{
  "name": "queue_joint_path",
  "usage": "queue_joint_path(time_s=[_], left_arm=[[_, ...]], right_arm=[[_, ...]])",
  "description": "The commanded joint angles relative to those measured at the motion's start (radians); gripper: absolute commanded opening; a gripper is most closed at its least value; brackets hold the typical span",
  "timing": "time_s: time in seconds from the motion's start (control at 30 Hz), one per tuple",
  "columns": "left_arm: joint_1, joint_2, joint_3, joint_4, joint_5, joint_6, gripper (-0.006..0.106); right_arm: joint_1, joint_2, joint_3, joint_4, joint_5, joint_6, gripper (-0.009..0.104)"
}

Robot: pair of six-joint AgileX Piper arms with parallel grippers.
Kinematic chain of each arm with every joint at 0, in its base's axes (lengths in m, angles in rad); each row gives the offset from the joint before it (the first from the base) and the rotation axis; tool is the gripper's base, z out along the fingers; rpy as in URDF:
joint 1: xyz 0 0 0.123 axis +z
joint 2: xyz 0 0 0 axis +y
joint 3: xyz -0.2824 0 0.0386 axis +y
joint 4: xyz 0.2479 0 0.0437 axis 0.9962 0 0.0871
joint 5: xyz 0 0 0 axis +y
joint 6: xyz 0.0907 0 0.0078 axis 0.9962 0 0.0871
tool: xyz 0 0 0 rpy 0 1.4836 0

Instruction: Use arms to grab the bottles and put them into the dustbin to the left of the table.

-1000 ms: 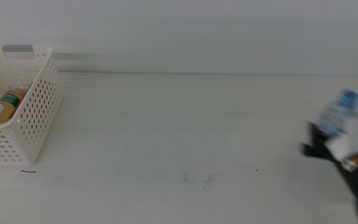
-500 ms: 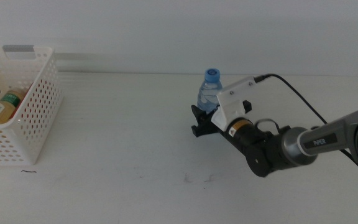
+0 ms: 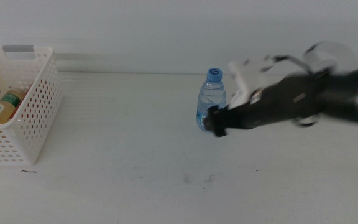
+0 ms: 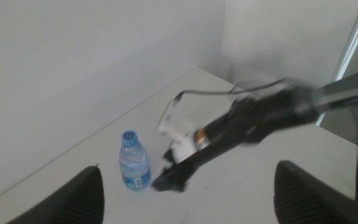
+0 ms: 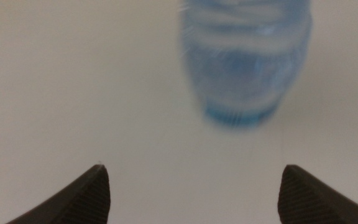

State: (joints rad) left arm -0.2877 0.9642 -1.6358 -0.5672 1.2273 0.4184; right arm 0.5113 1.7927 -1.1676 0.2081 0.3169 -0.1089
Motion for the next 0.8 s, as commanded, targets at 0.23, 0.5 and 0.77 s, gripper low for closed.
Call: queue_joint_path(time_s=[0.23,0.5,0.77], left_arm=[[-0.003,-0.005,-0.001,0.004,-0.006,0.002,0.094],[-0.003,-0.005,-0.001,0.015,-0.006,0.002,0.094],[-0.003,-0.005,-0.001,0.017,-0.006,0.002,0.094]], right_arm=[[0.004,-0.639,0.001,-0.123,0.535,0.171,0.086],[0.004,-0.806,0.001,-0.256,0.566,0.296,0.086],[0.004,-0.820,0.001,-0.256,0.544,0.296,0.086]])
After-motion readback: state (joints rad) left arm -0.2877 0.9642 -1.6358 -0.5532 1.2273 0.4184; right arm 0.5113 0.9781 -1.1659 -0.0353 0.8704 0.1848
